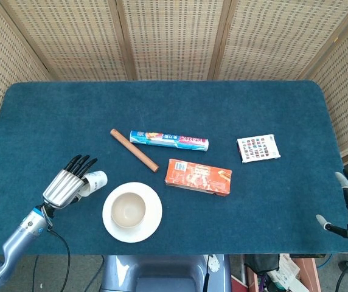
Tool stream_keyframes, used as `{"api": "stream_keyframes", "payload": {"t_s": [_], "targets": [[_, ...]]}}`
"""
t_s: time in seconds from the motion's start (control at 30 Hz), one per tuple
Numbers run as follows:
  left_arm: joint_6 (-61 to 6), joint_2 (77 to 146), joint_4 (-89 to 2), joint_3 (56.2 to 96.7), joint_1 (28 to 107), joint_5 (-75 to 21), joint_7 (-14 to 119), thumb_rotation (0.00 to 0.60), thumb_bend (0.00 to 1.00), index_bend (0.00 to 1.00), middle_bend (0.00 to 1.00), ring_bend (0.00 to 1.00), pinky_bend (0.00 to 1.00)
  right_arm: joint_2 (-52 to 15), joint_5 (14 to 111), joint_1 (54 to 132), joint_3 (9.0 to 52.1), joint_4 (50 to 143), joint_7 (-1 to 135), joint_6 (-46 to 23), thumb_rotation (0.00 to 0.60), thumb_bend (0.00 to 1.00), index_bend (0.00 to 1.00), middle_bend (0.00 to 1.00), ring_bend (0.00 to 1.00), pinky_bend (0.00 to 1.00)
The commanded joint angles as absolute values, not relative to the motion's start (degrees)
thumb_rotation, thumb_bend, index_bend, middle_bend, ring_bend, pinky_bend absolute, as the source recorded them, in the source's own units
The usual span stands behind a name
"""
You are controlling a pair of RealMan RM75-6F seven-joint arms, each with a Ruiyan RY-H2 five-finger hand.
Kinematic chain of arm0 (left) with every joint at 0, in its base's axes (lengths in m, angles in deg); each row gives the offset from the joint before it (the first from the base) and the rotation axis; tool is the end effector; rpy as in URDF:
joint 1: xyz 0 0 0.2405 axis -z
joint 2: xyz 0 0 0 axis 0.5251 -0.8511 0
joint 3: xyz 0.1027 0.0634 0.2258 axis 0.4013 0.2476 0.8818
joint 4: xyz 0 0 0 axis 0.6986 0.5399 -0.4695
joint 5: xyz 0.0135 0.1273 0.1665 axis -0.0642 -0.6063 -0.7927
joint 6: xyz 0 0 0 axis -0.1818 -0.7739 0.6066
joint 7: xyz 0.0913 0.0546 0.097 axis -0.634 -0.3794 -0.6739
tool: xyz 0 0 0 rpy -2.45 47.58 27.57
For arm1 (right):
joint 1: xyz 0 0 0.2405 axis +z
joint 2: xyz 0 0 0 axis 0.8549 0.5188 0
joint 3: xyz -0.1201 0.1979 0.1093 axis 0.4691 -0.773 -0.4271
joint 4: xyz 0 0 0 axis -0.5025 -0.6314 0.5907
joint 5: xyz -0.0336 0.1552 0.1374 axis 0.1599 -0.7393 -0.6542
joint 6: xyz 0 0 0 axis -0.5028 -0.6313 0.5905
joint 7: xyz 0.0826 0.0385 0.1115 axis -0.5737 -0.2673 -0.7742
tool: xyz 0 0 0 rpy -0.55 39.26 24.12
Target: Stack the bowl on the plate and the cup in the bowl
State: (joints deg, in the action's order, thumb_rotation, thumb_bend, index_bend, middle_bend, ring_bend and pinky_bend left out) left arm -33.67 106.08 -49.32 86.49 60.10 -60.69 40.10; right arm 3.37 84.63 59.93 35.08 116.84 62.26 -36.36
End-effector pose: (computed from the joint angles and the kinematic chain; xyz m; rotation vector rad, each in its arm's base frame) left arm -0.2437 0.2761 0.0484 -1.9932 -0.4941 -0.8516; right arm -0.3130 -0.1705 0.1871 1.2377 -0.9325 0.9959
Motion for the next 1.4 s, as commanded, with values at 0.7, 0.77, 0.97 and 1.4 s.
{"api": "stream_keyframes", "payload": {"t_s": [0.7,0.77,0.97,1.4], "targets": [[-12.97,93.65,-78.91,84.89,69.39,-47.21,24.47,0.6,0.39,0.64,0.08,0.0,0.06,3.92,83.68,59.32,34.36,116.14,59.81,-37.17,0.6,0.14,0.0,0.0,0.0,0.0],[-11.89,93.33,-79.67,84.62,70.09,-44.88,22.61,0.6,0.39,0.64,0.08,0.0,0.06,3.89,83.71,59.35,34.36,116.18,59.9,-37.13,0.6,0.14,0.0,0.0,0.0,0.0],[-10.48,94.02,-81.61,84.45,72.18,-39.27,16.12,0.6,0.39,0.64,0.07,0.0,0.06,3.82,83.88,59.37,34.39,116.19,59.93,-37.12,0.6,0.14,0.0,0.0,0.0,0.0],[-9.46,97.13,-83.54,85.09,76.46,-29.91,8.25,0.6,0.39,0.64,0.05,0.0,0.06,3.99,83.84,59.12,34.22,115.96,58.87,-37.51,0.6,0.14,0.0,0.0,0.0,0.0]]}}
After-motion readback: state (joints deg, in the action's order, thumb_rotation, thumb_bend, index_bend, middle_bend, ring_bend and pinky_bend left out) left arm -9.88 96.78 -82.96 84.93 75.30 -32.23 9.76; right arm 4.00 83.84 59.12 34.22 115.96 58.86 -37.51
